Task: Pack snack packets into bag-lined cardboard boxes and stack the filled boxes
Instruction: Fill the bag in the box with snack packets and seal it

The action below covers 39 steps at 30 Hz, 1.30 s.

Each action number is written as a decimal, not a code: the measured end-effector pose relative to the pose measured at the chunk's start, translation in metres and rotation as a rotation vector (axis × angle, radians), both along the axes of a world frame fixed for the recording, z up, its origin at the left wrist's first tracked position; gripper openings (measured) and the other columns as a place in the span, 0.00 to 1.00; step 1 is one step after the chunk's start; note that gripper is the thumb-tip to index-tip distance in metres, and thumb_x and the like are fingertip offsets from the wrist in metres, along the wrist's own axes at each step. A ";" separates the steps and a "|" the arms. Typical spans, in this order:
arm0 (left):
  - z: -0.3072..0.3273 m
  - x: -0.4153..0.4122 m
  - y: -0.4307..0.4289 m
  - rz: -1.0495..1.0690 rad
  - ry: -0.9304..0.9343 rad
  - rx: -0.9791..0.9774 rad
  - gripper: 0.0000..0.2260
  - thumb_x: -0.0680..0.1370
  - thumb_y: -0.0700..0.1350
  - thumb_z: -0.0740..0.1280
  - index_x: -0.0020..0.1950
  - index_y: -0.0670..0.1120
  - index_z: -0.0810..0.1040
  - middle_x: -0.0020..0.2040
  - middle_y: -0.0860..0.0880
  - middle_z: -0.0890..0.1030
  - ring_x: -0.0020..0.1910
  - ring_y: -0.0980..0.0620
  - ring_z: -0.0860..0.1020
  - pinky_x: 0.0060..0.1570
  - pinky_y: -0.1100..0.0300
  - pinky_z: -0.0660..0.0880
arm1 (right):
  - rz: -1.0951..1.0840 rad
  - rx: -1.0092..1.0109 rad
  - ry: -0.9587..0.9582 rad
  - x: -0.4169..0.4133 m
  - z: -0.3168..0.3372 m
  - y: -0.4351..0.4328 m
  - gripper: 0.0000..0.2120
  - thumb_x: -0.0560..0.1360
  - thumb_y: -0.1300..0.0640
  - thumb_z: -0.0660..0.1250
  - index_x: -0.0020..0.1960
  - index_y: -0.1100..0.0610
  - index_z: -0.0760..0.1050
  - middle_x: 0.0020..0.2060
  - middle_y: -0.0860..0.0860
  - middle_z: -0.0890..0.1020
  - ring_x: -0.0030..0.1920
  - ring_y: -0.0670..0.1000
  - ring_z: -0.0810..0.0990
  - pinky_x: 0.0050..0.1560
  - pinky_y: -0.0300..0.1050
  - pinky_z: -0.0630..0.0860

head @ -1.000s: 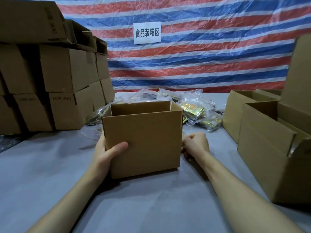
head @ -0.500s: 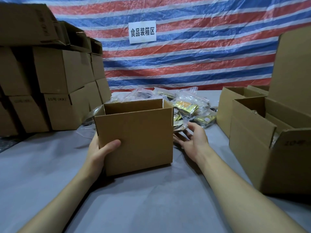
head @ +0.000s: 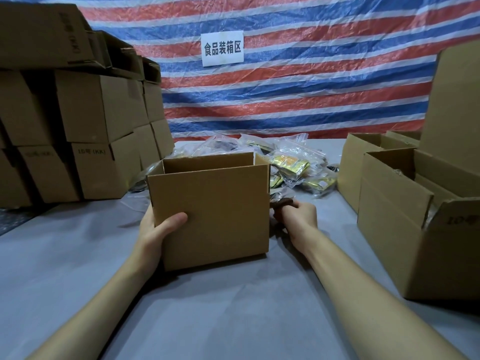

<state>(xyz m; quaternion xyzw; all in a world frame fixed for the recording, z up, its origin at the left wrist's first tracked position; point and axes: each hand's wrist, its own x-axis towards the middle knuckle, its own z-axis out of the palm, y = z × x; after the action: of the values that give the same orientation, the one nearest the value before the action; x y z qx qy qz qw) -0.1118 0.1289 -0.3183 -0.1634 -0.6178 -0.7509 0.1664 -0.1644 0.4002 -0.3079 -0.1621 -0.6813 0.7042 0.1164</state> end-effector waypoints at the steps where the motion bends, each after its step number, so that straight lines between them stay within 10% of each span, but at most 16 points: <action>1: 0.000 0.000 -0.001 0.004 0.000 0.005 0.22 0.69 0.48 0.73 0.62 0.51 0.78 0.56 0.49 0.86 0.52 0.50 0.85 0.44 0.59 0.82 | -0.034 0.064 0.013 -0.001 0.000 0.000 0.13 0.74 0.71 0.62 0.42 0.57 0.82 0.37 0.58 0.84 0.42 0.59 0.81 0.39 0.45 0.74; 10: -0.001 0.000 0.002 0.000 -0.003 -0.012 0.18 0.69 0.46 0.71 0.59 0.53 0.80 0.54 0.50 0.86 0.51 0.50 0.85 0.44 0.59 0.83 | -0.240 0.142 0.305 -0.002 0.009 0.003 0.08 0.80 0.65 0.64 0.48 0.54 0.78 0.43 0.51 0.81 0.47 0.51 0.79 0.48 0.41 0.73; 15: 0.000 0.001 0.000 -0.003 -0.010 -0.006 0.24 0.65 0.52 0.75 0.61 0.51 0.80 0.55 0.48 0.86 0.52 0.49 0.85 0.45 0.59 0.82 | -0.250 -0.115 0.491 0.016 0.028 0.003 0.11 0.73 0.64 0.65 0.36 0.54 0.81 0.28 0.42 0.83 0.34 0.42 0.78 0.34 0.28 0.72; 19: 0.000 0.001 0.000 -0.008 -0.013 -0.003 0.26 0.64 0.55 0.75 0.61 0.51 0.79 0.56 0.48 0.86 0.52 0.49 0.85 0.45 0.59 0.82 | -0.040 -0.281 0.522 0.025 0.035 0.004 0.14 0.69 0.66 0.58 0.35 0.62 0.83 0.36 0.59 0.86 0.40 0.54 0.83 0.48 0.45 0.80; 22: 0.000 0.001 0.000 -0.008 -0.012 -0.005 0.27 0.64 0.55 0.75 0.62 0.51 0.79 0.57 0.47 0.85 0.53 0.48 0.85 0.45 0.59 0.82 | -0.010 -0.496 0.477 0.022 0.039 0.013 0.14 0.77 0.63 0.58 0.40 0.64 0.80 0.35 0.58 0.84 0.36 0.55 0.84 0.36 0.49 0.82; 25: 0.000 0.000 0.000 -0.003 -0.011 -0.005 0.28 0.63 0.55 0.75 0.63 0.50 0.78 0.56 0.48 0.86 0.53 0.49 0.85 0.45 0.60 0.82 | -0.081 -0.328 0.432 0.019 0.039 0.024 0.06 0.75 0.63 0.72 0.52 0.60 0.79 0.48 0.56 0.81 0.41 0.55 0.83 0.30 0.42 0.79; 30: -0.001 0.000 0.001 -0.012 -0.015 -0.003 0.28 0.63 0.54 0.76 0.62 0.49 0.78 0.55 0.48 0.86 0.52 0.49 0.85 0.44 0.60 0.82 | 0.084 -0.167 0.243 0.015 0.035 0.038 0.42 0.69 0.73 0.74 0.78 0.59 0.61 0.65 0.60 0.78 0.50 0.58 0.85 0.39 0.42 0.83; 39: 0.005 0.004 0.004 -0.035 -0.023 -0.037 0.33 0.61 0.53 0.77 0.63 0.45 0.76 0.53 0.47 0.86 0.50 0.50 0.85 0.43 0.60 0.81 | 0.125 0.512 0.126 0.017 0.052 0.047 0.10 0.65 0.65 0.81 0.42 0.55 0.85 0.38 0.51 0.86 0.41 0.51 0.81 0.44 0.47 0.76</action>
<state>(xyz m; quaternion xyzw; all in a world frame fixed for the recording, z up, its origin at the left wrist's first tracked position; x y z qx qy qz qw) -0.1075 0.1332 -0.3134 -0.1689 -0.6305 -0.7440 0.1431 -0.1475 0.4475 -0.2555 -0.0409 -0.8373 0.5236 0.1522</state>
